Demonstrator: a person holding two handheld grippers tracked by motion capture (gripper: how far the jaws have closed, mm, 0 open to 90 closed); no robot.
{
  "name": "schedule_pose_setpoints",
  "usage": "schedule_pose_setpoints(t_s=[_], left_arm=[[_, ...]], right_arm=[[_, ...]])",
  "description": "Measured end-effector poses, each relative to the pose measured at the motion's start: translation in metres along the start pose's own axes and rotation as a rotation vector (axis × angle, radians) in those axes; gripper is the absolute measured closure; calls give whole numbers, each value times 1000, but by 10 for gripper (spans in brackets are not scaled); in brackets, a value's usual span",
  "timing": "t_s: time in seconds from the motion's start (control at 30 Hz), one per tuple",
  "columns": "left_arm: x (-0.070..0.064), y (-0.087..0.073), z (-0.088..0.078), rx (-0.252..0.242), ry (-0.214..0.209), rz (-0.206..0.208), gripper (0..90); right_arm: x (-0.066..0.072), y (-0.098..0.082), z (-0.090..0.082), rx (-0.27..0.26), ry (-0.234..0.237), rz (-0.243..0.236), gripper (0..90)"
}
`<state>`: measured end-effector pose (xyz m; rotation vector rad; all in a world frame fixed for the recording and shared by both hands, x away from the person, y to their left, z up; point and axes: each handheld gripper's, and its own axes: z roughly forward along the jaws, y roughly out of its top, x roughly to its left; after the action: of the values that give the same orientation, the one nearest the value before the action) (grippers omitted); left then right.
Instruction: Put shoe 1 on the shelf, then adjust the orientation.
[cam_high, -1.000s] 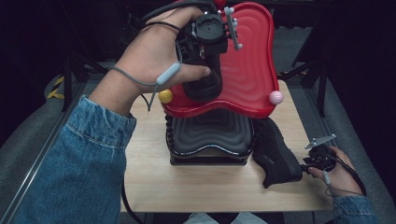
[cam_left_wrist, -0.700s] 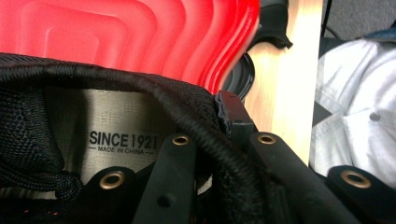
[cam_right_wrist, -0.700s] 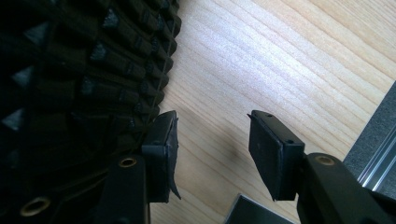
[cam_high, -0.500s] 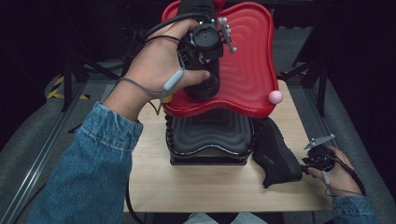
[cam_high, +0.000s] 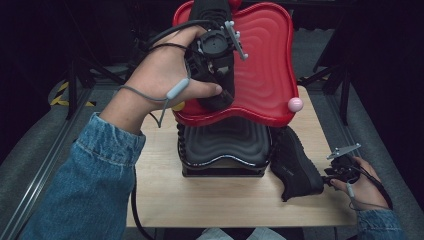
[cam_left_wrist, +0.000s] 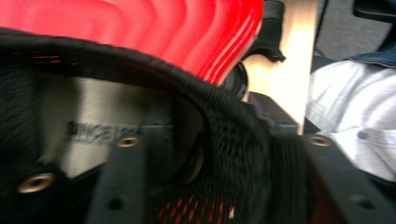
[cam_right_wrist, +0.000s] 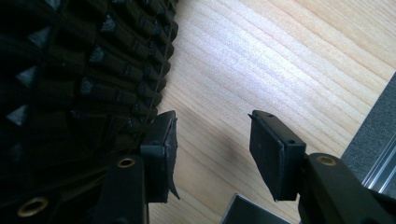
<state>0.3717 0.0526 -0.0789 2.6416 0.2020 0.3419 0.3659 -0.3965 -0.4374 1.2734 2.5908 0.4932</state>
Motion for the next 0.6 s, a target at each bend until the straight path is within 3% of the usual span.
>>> schedule_pose_setpoints(t_s=[0.1,0.2,0.33,0.43,0.6], left_arm=[[-3,-6,-17,-61,20,-23,434],[-6,-14,-30,-75,31,-65,417],[-9,-26,-44,-110,37,-60,391],[-13,-34,-55,-98,70,-91,356],[-18,-51,-72,-155,97,-118,329]], right_arm=[[-2,-1,-1,-3,-5,4,516],[-3,-1,-2,-5,-9,9,516],[-2,-1,-2,-7,-3,9,517],[-1,-1,-3,-7,-5,11,518],[-2,-1,-3,-6,-5,15,518]])
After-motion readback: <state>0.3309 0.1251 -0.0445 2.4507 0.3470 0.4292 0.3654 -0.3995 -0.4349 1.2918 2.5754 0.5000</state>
